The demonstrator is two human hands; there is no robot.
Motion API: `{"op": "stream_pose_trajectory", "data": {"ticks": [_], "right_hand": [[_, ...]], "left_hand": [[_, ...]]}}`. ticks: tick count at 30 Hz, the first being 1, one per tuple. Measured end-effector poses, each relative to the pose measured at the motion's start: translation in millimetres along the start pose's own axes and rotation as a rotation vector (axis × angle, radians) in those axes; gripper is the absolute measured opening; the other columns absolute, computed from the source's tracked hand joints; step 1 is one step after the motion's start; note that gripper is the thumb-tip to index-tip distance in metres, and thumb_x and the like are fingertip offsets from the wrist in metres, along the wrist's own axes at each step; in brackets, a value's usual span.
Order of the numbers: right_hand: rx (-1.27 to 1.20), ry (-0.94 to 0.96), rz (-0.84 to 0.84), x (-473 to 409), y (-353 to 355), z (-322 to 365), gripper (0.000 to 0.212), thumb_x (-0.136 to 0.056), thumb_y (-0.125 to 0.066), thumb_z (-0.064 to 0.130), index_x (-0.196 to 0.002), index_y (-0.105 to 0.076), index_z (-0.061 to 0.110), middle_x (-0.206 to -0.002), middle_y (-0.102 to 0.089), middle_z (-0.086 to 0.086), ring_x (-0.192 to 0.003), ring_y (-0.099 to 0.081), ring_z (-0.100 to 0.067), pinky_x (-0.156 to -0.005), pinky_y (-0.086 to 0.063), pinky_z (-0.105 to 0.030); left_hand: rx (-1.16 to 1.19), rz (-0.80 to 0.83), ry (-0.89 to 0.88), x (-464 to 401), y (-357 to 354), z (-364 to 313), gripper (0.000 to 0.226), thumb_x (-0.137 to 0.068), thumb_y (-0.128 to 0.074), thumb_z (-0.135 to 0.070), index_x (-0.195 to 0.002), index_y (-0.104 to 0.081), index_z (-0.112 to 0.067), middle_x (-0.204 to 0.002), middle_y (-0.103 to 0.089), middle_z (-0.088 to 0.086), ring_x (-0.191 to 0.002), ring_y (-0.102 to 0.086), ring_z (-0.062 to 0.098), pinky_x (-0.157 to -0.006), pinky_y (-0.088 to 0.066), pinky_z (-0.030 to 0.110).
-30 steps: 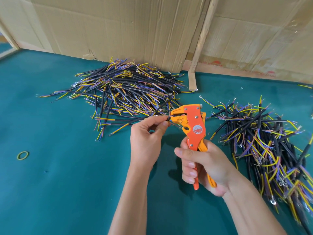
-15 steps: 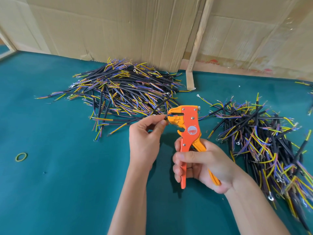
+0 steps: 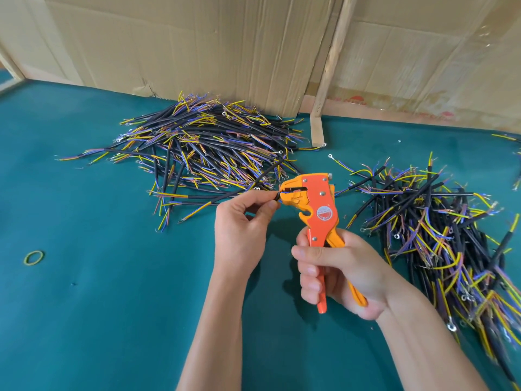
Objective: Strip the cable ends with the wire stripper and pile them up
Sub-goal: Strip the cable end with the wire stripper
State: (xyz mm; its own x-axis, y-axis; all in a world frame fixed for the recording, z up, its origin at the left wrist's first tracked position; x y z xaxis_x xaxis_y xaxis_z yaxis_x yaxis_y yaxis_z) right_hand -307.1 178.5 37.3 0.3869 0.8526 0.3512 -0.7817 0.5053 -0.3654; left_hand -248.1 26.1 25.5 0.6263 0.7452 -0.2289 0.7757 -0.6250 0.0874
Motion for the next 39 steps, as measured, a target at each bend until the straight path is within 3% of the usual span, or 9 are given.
{"op": "stream_pose_trajectory", "data": {"ticks": [2,6,9,13,17,22,27,33,39], "right_hand": [[-0.008,0.006,-0.036,-1,0,-1,0.023,-0.080,-0.078,0.011,-0.079,-0.055,0.013,-0.062,-0.042,-0.009,-0.048,-0.041,-0.024,-0.048,-0.040,-0.033],[0.008,0.024,-0.030,1,1,2,0.020,-0.080,-0.078,0.012,-0.082,-0.059,0.012,-0.065,-0.048,-0.012,-0.051,-0.048,-0.027,-0.049,-0.046,-0.034],[-0.033,0.047,0.030,3,1,6,0.022,-0.078,-0.080,0.012,-0.095,-0.066,0.009,-0.079,-0.061,-0.021,-0.065,-0.061,-0.035,-0.062,-0.056,-0.044],[-0.093,0.114,0.047,6,7,10,0.032,-0.080,-0.074,0.003,-0.111,-0.064,0.003,-0.095,-0.064,-0.029,-0.079,-0.065,-0.041,-0.075,-0.057,-0.052],[-0.080,0.141,0.040,10,15,14,0.032,-0.081,-0.075,0.004,-0.111,-0.066,0.003,-0.096,-0.063,-0.030,-0.081,-0.064,-0.043,-0.076,-0.057,-0.053],[-0.022,0.089,0.054,14,18,15,0.045,-0.074,-0.085,0.011,-0.114,-0.065,0.002,-0.097,-0.063,-0.032,-0.082,-0.064,-0.044,-0.077,-0.056,-0.055],[0.033,0.070,0.043,13,16,13,0.039,-0.077,-0.080,0.010,-0.112,-0.066,0.002,-0.097,-0.064,-0.032,-0.081,-0.065,-0.044,-0.075,-0.056,-0.053],[0.067,0.069,0.046,12,15,11,0.037,-0.077,-0.080,0.007,-0.110,-0.064,0.000,-0.092,-0.062,-0.031,-0.078,-0.063,-0.043,-0.073,-0.056,-0.052],[0.100,0.073,0.005,8,12,8,0.023,-0.079,-0.076,0.003,-0.101,-0.068,0.006,-0.083,-0.061,-0.028,-0.073,-0.062,-0.041,-0.071,-0.056,-0.050]], "left_hand": [[-0.006,0.002,-0.012,0,1,-1,0.038,-0.088,-0.072,-0.004,-0.080,-0.074,-0.040,-0.078,-0.076,-0.011,-0.070,-0.065,0.005,-0.070,-0.052,0.020],[-0.004,0.004,-0.012,0,-2,-2,0.034,-0.089,-0.071,-0.002,-0.082,-0.075,-0.036,-0.078,-0.076,-0.011,-0.070,-0.064,0.004,-0.069,-0.050,0.016],[0.017,-0.025,-0.016,1,-5,-3,0.035,-0.089,-0.071,-0.002,-0.082,-0.074,-0.037,-0.075,-0.074,-0.015,-0.066,-0.060,-0.001,-0.068,-0.049,0.016],[0.063,-0.061,-0.023,0,-4,-2,0.030,-0.088,-0.073,-0.003,-0.085,-0.076,-0.033,-0.071,-0.069,-0.018,-0.064,-0.057,-0.001,-0.066,-0.049,0.019],[0.138,-0.062,0.006,-1,-5,-2,0.025,-0.089,-0.072,0.000,-0.092,-0.078,-0.024,-0.068,-0.065,-0.021,-0.064,-0.054,-0.001,-0.066,-0.045,0.015],[0.243,-0.031,0.112,0,-3,1,0.028,-0.087,-0.075,-0.003,-0.093,-0.080,-0.029,-0.076,-0.072,-0.013,-0.068,-0.057,0.003,-0.063,-0.044,0.016],[0.299,-0.016,0.140,0,-1,-1,0.029,-0.085,-0.077,-0.004,-0.087,-0.082,-0.033,-0.076,-0.072,-0.011,-0.066,-0.057,0.003,-0.057,-0.046,0.018],[0.234,-0.036,0.124,0,-1,-2,0.026,-0.081,-0.081,-0.003,-0.086,-0.082,-0.029,-0.075,-0.073,-0.009,-0.071,-0.062,0.005,-0.072,-0.051,0.027],[0.195,-0.069,0.096,1,-2,-4,0.026,-0.078,-0.083,-0.004,-0.082,-0.081,-0.030,-0.075,-0.074,-0.005,-0.069,-0.065,0.008,-0.068,-0.050,0.024]]}}
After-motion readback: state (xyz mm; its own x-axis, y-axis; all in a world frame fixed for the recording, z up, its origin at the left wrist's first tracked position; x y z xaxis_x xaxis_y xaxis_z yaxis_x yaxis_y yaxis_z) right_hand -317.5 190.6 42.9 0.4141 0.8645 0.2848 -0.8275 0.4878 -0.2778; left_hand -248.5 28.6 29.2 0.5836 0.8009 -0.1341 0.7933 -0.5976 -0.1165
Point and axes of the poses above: each hand's wrist, its own x-axis away from the middle knuckle, its own y-axis out of the back of the hand, z = x × y, the point moved 3 cm from there along -x, towards the middle knuckle
